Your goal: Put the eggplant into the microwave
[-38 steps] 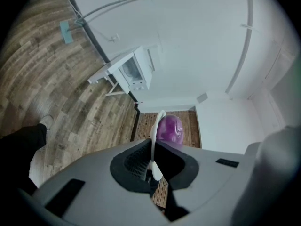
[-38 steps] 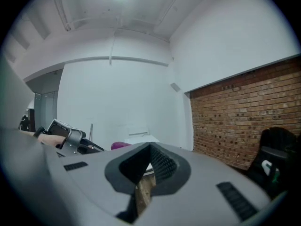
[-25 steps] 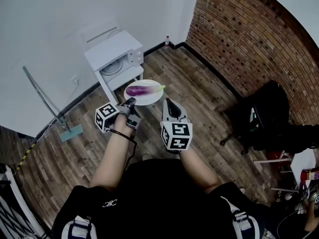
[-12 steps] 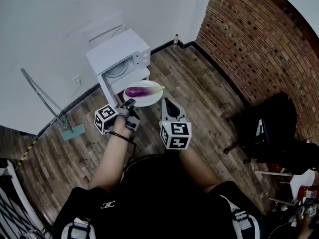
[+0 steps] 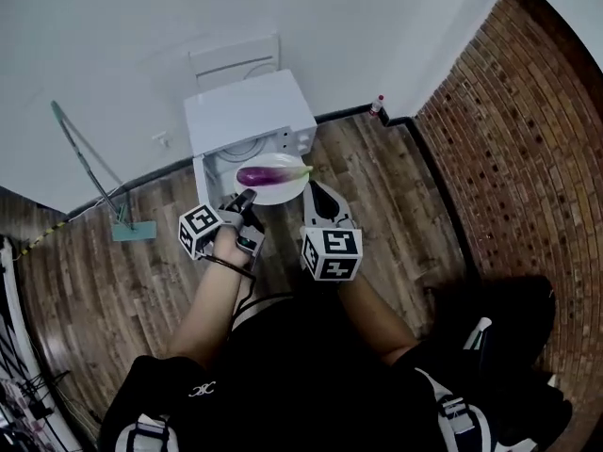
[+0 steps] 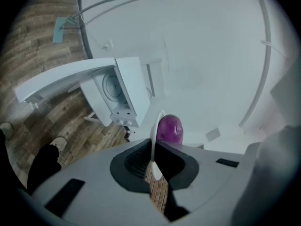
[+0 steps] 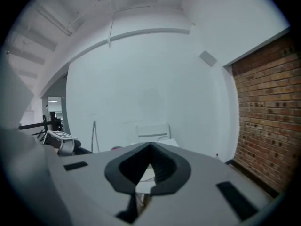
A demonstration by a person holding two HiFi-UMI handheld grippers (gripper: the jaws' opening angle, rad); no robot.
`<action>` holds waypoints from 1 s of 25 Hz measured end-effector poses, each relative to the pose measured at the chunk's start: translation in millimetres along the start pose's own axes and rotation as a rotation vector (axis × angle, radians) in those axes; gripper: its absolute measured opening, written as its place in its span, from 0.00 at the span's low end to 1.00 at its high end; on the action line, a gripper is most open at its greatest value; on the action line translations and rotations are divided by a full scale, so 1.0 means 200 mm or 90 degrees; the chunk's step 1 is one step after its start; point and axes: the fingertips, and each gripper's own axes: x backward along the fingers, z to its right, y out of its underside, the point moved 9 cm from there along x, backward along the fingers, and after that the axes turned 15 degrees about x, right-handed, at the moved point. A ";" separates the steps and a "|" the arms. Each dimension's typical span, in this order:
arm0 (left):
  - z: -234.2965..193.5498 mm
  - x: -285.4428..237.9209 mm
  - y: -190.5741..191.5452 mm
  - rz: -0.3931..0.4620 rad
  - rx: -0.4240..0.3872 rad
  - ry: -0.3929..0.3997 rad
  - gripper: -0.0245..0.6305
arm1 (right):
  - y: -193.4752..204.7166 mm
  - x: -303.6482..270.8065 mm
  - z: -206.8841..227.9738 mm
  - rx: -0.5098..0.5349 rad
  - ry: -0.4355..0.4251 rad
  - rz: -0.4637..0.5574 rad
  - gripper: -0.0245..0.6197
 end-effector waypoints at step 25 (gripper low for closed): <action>-0.46 -0.26 -0.13 0.224 0.123 0.035 0.07 | 0.29 -0.72 0.03 0.074 -0.274 -0.037 0.05</action>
